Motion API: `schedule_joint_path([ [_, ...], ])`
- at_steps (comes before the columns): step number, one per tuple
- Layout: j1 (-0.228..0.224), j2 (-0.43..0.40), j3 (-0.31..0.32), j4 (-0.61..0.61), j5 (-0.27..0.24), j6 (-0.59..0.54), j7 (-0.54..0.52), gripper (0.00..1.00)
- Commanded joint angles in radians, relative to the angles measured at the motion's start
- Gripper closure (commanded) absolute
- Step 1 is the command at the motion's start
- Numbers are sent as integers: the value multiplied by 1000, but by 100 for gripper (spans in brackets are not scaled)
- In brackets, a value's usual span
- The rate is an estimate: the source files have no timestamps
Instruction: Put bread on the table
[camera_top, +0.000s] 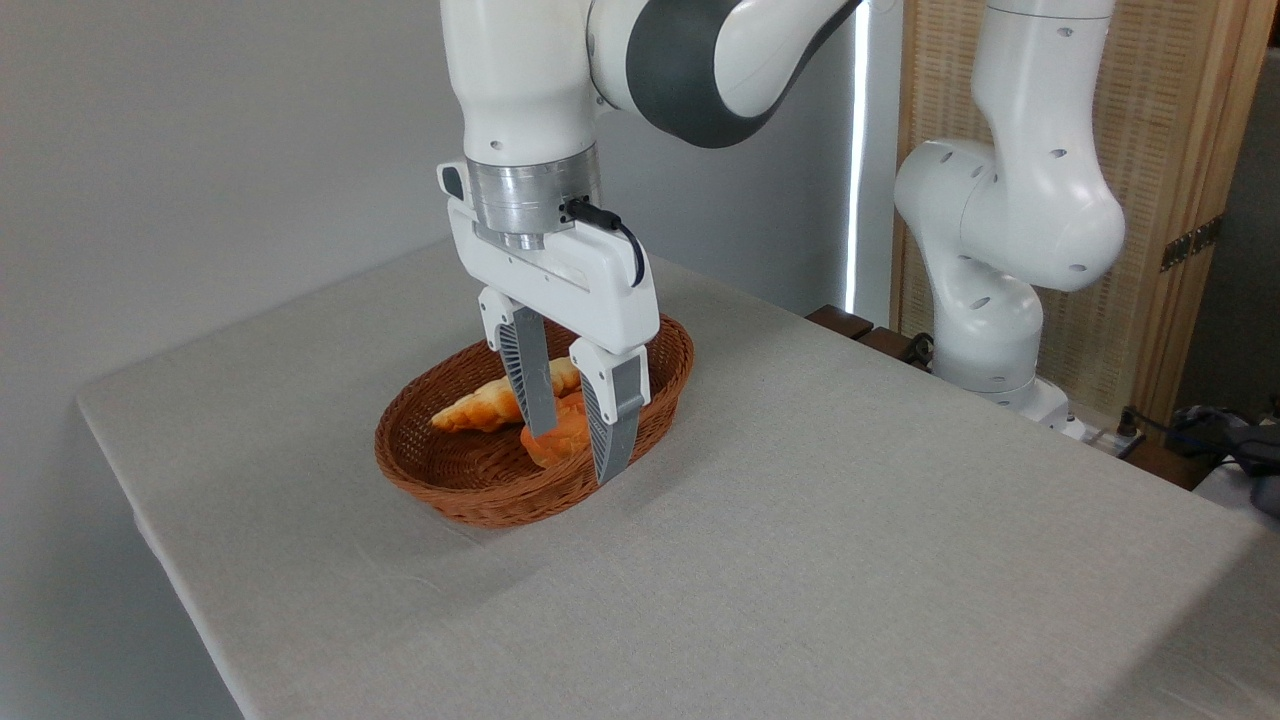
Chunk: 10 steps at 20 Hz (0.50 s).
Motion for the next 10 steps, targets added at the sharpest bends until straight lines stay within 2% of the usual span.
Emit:
schedule_joint_path([
  [1,-55,15,2,4,-14,2,6,0],
  [10,-181,15,2,-8,-15,35,8,0],
])
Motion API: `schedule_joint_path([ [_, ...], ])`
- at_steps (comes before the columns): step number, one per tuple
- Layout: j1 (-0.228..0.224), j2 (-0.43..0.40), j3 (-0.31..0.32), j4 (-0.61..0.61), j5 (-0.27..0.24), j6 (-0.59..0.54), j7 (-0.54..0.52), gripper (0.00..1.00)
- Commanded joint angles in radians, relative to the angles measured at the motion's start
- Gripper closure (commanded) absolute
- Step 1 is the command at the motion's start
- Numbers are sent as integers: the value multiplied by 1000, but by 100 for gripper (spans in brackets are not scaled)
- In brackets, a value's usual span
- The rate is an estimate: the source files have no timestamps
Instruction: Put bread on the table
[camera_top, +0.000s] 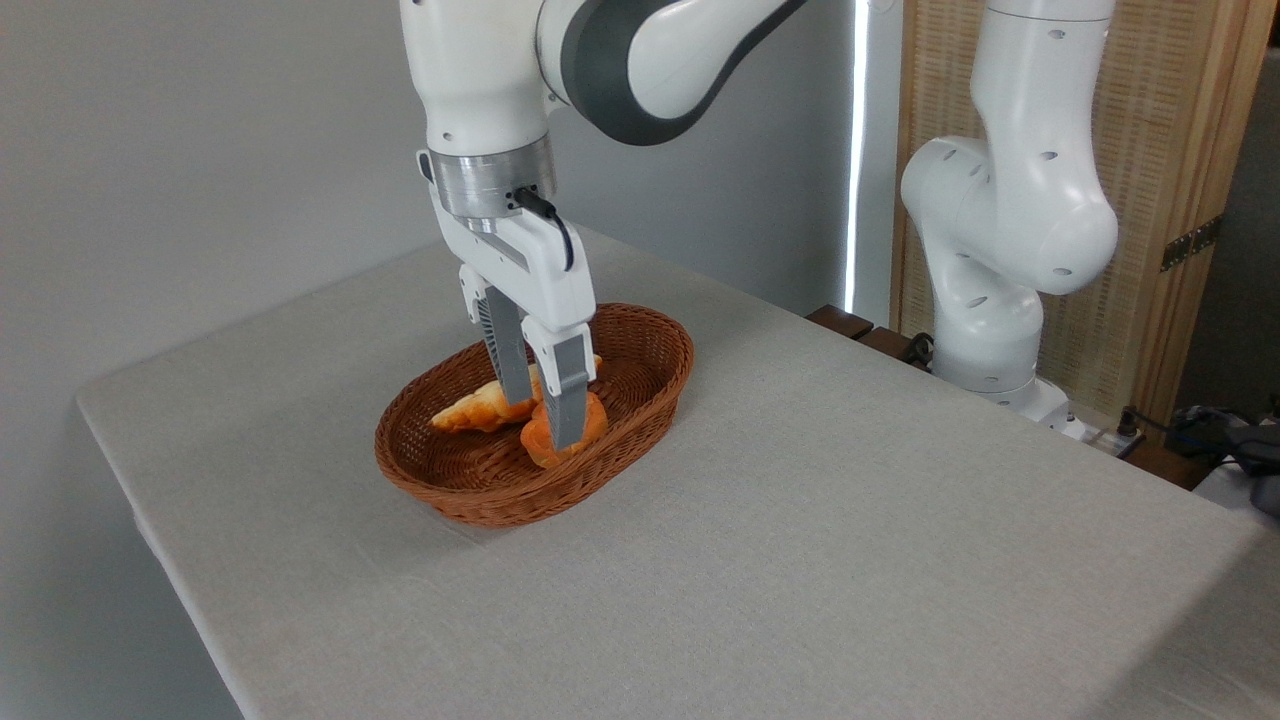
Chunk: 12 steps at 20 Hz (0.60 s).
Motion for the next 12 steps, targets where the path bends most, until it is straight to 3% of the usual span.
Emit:
schedule_joint_path([
  [1,-59,-5,11,-16,-14,51,8,0],
  [12,-156,21,11,-46,-69,97,6,0],
])
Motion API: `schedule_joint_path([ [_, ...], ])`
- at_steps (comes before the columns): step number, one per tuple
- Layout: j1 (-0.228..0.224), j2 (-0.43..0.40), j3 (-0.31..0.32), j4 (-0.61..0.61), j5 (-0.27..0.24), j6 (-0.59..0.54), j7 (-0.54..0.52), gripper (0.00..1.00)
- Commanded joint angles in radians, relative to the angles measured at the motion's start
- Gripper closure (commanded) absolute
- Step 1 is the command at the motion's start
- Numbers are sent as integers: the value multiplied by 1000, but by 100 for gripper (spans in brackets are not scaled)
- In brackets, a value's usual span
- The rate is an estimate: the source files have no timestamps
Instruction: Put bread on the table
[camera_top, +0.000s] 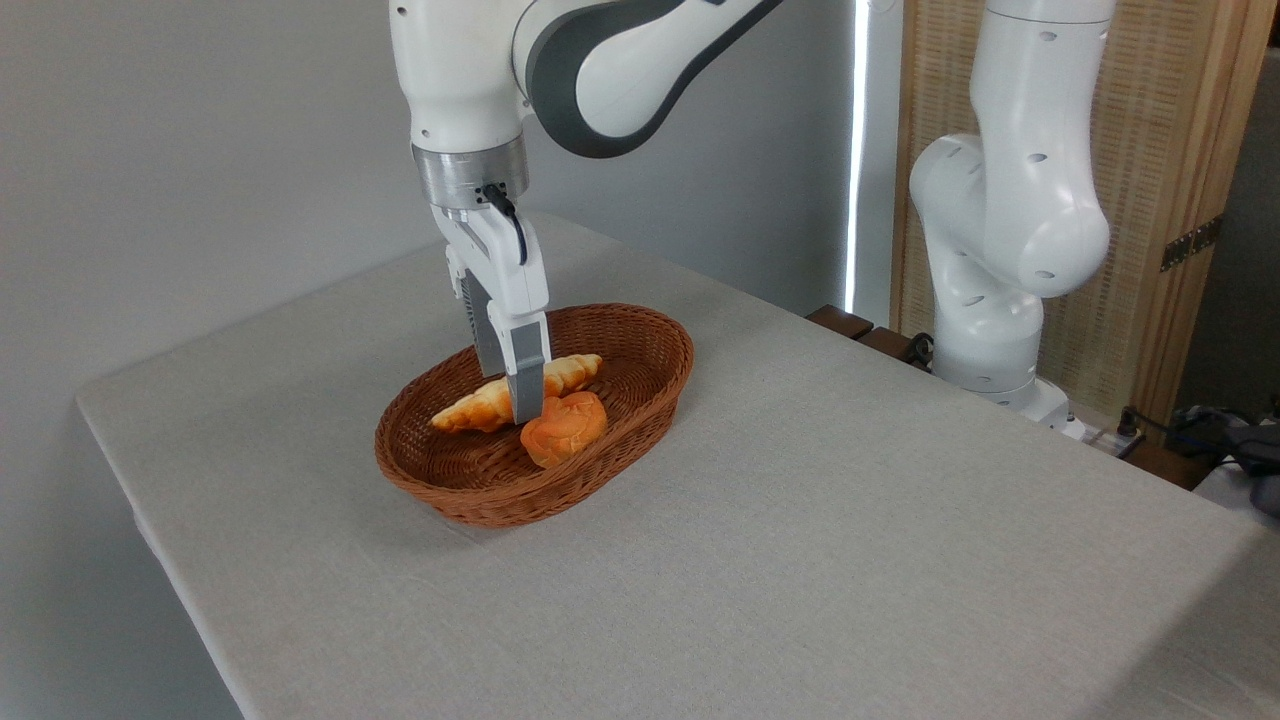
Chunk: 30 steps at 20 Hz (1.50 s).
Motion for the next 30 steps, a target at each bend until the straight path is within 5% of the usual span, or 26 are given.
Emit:
schedule_joint_path([
  [1,-34,10,13,-9,-20,15,8,0],
  [9,-73,59,11,-9,-20,31,5,1],
  [10,-73,64,10,-7,-20,35,5,10],
  [12,-73,65,10,-9,-20,46,8,47],
  [15,-73,72,10,-7,-20,51,18,71],
  [30,-70,66,15,-2,-20,48,38,76],
])
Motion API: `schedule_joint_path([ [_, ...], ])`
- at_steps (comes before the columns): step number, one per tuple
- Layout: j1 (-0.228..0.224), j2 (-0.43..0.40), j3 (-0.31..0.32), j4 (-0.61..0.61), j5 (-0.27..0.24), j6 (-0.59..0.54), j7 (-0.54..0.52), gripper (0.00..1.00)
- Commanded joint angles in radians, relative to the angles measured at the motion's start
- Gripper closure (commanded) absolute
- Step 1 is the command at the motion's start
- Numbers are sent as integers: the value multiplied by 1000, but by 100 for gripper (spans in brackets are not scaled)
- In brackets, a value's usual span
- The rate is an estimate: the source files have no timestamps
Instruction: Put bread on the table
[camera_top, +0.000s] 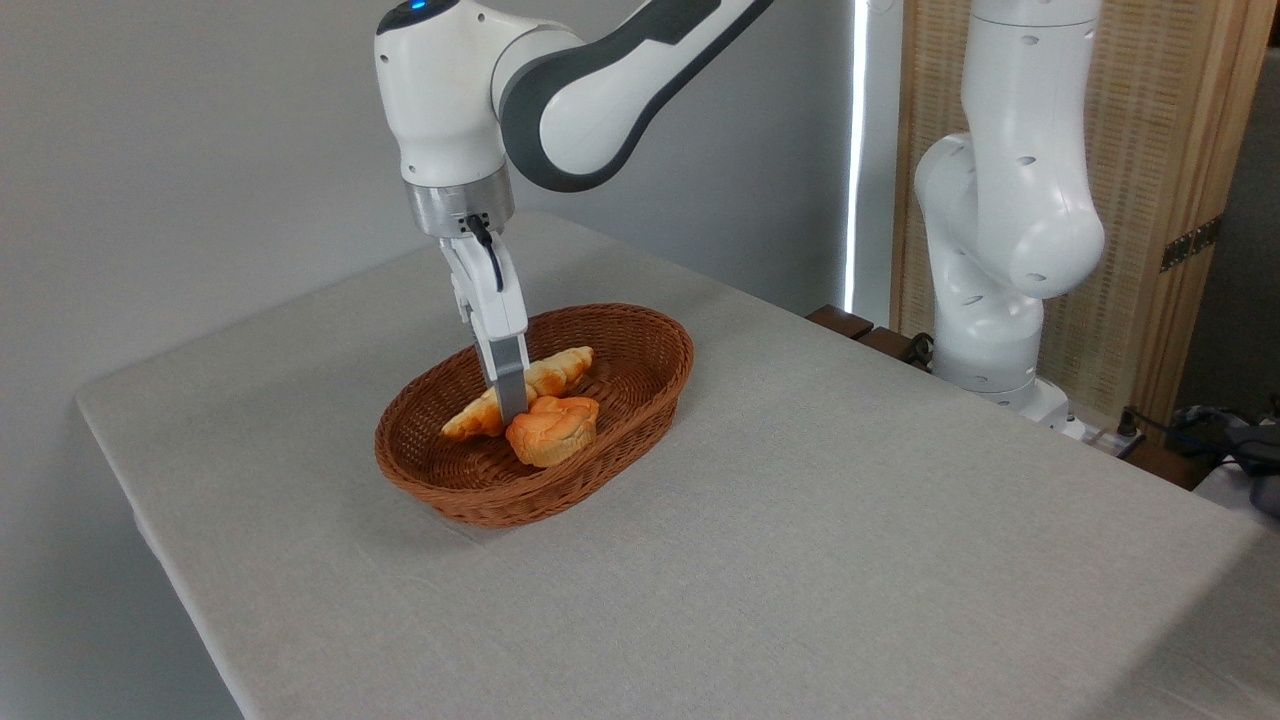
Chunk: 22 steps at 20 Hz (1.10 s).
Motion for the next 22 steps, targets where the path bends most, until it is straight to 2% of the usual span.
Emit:
schedule_joint_path([
  [1,-8,-8,15,-2,-16,11,19,76],
  [12,1,-18,23,18,-19,2,18,76],
  [14,6,-31,24,21,-39,0,15,76],
  [16,6,-37,56,35,-85,-9,10,76],
  [22,6,-47,112,105,-91,-138,18,75],
])
